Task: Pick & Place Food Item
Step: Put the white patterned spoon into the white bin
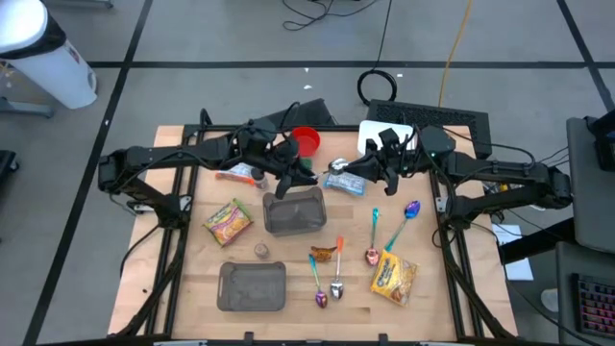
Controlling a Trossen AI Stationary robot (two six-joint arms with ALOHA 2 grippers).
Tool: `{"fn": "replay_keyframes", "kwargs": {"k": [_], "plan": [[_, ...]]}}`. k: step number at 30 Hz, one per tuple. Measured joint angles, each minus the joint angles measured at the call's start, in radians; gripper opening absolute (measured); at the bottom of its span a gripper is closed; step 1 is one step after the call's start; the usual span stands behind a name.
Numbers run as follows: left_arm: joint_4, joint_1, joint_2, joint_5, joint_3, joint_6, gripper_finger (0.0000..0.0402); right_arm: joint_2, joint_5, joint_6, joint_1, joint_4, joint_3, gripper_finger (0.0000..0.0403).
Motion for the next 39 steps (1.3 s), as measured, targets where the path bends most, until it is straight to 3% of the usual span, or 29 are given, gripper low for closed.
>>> {"fn": "replay_keyframes", "kwargs": {"k": [4, 15, 20, 30, 39], "plan": [[0.002, -0.001, 0.000, 0.028, 0.000, 0.024, 0.0036, 0.000, 0.003, 0.003, -0.014, -0.002, 0.000, 0.0000], [0.027, -0.002, 0.000, 0.021, 0.000, 0.013, 0.0035, 0.000, -0.005, 0.042, -0.045, 0.014, 0.000, 0.0014], [0.093, 0.000, -0.001, 0.008, 0.000, -0.015, 0.0035, 0.001, -0.004, 0.044, -0.054, 0.014, 0.000, 0.0053], [0.176, 0.006, -0.002, 0.002, 0.000, -0.050, 0.0033, 0.001, 0.109, 0.023, -0.054, 0.036, 0.000, 0.0172], [0.284, 0.007, -0.002, -0.049, 0.000, -0.083, 0.0033, 0.066, 0.232, -0.033, -0.011, 0.101, 0.001, 0.0210]]}}
